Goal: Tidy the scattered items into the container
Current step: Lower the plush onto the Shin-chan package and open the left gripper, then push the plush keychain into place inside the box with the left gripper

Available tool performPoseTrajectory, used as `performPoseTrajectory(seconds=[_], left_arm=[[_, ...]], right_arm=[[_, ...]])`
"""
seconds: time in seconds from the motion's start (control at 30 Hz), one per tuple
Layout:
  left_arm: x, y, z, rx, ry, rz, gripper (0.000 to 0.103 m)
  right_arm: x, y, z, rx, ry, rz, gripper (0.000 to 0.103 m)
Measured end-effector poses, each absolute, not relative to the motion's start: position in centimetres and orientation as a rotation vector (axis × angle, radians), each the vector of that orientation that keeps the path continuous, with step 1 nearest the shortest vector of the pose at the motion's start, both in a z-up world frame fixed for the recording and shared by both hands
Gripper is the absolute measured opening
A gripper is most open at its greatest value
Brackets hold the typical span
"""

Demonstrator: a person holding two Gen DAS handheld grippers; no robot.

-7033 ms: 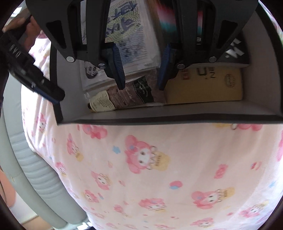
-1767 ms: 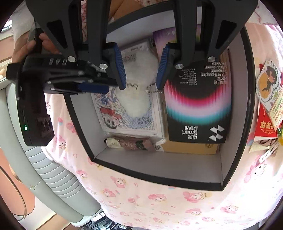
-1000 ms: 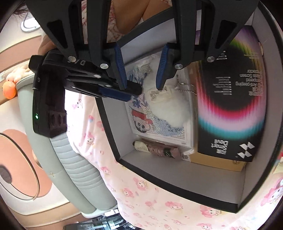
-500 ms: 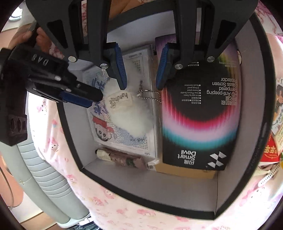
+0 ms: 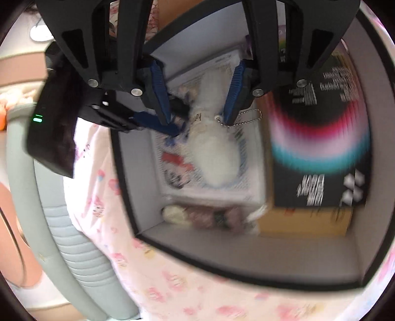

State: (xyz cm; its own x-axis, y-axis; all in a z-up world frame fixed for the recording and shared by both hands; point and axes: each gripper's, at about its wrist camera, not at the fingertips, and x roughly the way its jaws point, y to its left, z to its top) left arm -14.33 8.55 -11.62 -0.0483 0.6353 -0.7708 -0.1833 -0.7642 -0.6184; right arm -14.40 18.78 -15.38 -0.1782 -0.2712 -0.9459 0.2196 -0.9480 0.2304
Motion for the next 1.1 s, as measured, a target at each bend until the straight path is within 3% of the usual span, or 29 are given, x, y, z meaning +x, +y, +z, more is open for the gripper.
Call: performPoseTrajectory(seconds=[0.2,0.43,0.73,1.1], left_arm=[[-13.5,7.8,-12.1,-1.506,-0.636,1.723,0.045],[-13.3,2.8,-10.6,-1.398,-0.718,1.948,0.045],[-13.7,3.1,-12.5,-1.574,-0.569,2.178,0.048],[-14.9,3.9,-15.9,-1.653,-0.784,1.880,0.048]], right_arm=[[-14.6,19.1,-14.8,1.721,-0.180,-2.141,0.031],[-13.9,20.7,-13.1,1.674,-0.248,-2.237,0.031],[-15.2,21.8,-13.7,1.739,-0.275,-2.223,0.031],[-17.6,19.1,-15.5,1.714,-0.237,-2.266,0.031]])
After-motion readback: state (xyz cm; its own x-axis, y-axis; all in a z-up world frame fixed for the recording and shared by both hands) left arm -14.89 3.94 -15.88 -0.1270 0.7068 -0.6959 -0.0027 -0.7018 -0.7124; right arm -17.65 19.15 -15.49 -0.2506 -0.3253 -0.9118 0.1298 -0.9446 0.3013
